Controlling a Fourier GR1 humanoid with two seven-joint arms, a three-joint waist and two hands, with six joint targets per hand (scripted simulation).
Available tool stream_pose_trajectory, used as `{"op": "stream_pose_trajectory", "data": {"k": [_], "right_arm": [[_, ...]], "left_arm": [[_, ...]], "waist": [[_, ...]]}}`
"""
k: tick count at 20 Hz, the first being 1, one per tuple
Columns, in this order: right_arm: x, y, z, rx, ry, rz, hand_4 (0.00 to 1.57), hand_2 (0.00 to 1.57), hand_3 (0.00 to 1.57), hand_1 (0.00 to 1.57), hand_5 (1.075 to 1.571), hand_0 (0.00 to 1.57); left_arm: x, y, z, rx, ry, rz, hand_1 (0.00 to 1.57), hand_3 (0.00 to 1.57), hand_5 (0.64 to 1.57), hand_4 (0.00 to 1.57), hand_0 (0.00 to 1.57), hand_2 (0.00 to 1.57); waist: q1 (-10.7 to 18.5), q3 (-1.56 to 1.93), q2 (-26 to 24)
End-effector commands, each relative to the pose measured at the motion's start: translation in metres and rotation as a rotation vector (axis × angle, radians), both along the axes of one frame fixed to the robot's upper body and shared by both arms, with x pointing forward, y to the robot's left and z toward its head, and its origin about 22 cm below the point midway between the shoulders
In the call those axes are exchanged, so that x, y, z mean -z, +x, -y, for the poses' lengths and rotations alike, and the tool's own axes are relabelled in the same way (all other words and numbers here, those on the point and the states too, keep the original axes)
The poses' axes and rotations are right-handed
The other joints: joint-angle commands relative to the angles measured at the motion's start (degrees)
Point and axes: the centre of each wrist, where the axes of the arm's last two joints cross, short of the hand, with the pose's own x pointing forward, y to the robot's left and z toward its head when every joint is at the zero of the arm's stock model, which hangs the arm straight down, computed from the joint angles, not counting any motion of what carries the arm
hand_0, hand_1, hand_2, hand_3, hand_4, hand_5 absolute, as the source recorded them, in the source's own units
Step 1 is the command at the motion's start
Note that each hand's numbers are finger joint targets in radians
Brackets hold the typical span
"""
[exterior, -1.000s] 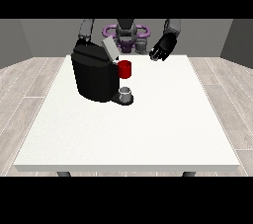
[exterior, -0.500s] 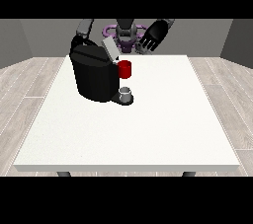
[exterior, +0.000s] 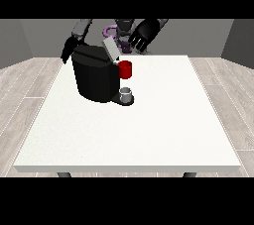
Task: Insert the coffee pod into the coffee machine and close the lid
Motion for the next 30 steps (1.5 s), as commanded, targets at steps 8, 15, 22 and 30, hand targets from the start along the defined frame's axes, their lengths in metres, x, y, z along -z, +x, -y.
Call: {"op": "stream_pose_trajectory", "data": {"k": [8, 15, 22, 30], "right_arm": [[-0.036, 0.02, 0.017, -0.009, 0.008, 0.098, 0.1, 0.0, 0.0, 0.0, 1.571, 0.0], [-0.037, 0.024, -0.017, 0.012, 0.0, 0.089, 0.22, 0.0, 0.0, 0.0, 1.571, 0.0], [-0.028, 0.019, -0.006, 0.026, 0.007, 0.065, 0.17, 0.0, 0.0, 0.0, 1.571, 0.0], [-0.028, 0.024, -0.006, 0.022, 0.025, 0.101, 0.0, 0.0, 0.0, 0.0, 1.571, 0.0]], "left_arm": [[-0.042, 0.002, 0.001, -0.011, 0.014, 0.089, 1.22, 1.24, 1.571, 0.49, 1.22, 1.29], [-0.039, 0.006, 0.016, -0.004, 0.011, 0.091, 1.2, 1.23, 1.571, 0.46, 1.2, 1.26], [-0.012, 0.009, 0.019, 0.017, 0.024, 0.024, 1.2, 1.21, 1.571, 0.44, 1.2, 1.25], [-0.048, 0.007, 0.019, 0.025, 0.022, 0.073, 1.2, 1.2, 1.571, 0.41, 1.2, 1.26]], "waist": [[-2.3, 0.01, 6.5], [-1.5, -0.02, 8.0], [-1.2, -0.01, 5.8], [-0.9, 0.02, 8.3]]}}
